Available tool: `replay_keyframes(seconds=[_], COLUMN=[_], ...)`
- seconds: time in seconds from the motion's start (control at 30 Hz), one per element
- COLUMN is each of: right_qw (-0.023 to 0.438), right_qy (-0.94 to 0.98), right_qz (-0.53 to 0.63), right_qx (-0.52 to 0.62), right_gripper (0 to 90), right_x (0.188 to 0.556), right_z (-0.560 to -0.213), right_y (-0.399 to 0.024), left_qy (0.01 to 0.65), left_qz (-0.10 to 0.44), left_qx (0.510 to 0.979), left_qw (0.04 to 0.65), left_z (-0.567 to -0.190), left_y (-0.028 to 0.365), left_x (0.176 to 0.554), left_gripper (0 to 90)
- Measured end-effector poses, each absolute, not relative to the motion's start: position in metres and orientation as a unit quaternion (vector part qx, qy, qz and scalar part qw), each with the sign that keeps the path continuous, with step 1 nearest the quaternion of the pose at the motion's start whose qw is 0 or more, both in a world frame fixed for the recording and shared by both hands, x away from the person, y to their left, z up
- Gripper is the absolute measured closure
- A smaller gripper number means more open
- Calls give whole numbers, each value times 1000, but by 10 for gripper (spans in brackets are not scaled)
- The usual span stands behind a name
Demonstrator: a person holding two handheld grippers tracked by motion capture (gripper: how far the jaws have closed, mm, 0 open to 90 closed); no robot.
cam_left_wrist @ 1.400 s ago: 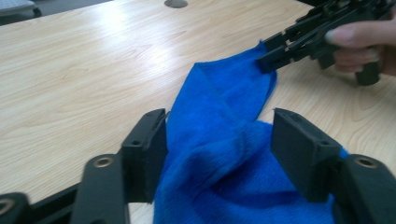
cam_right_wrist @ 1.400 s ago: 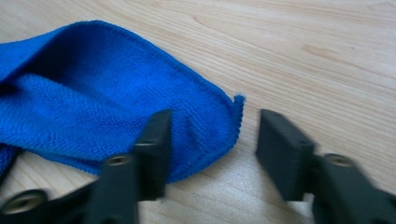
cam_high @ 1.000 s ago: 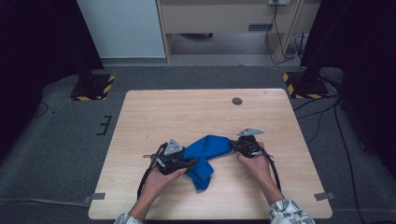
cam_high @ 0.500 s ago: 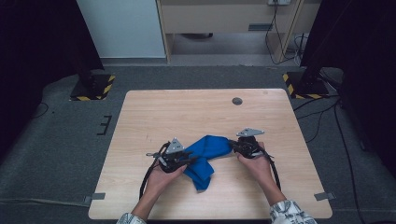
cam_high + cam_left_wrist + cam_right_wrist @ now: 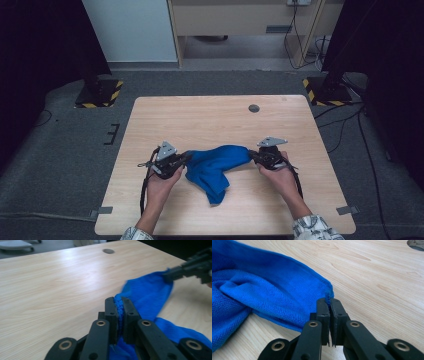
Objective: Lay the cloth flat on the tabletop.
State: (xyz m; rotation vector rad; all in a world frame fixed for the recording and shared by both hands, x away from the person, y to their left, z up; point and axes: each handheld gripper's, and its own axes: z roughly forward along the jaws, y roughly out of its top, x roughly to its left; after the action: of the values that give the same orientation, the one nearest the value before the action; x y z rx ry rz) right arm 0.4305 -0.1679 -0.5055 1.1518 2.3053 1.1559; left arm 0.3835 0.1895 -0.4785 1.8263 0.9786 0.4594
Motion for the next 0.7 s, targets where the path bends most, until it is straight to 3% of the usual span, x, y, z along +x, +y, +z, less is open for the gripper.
replay_keyframes(seconds=[0.27,0.6,0.7], right_qw=[156,160,166], right_qy=[811,788,794], right_qz=[400,441,428], right_qx=[398,399,398], right_gripper=[871,868,857], right_x=[429,423,429], right_z=[-503,-468,-476], right_y=[-170,-190,-185], left_qy=[433,444,448], left_qz=[220,216,212], left_qx=[738,731,735], left_qw=[468,470,463], left_z=[-483,-487,-494], left_y=[203,204,202], left_x=[387,389,391], left_gripper=[869,868,867])
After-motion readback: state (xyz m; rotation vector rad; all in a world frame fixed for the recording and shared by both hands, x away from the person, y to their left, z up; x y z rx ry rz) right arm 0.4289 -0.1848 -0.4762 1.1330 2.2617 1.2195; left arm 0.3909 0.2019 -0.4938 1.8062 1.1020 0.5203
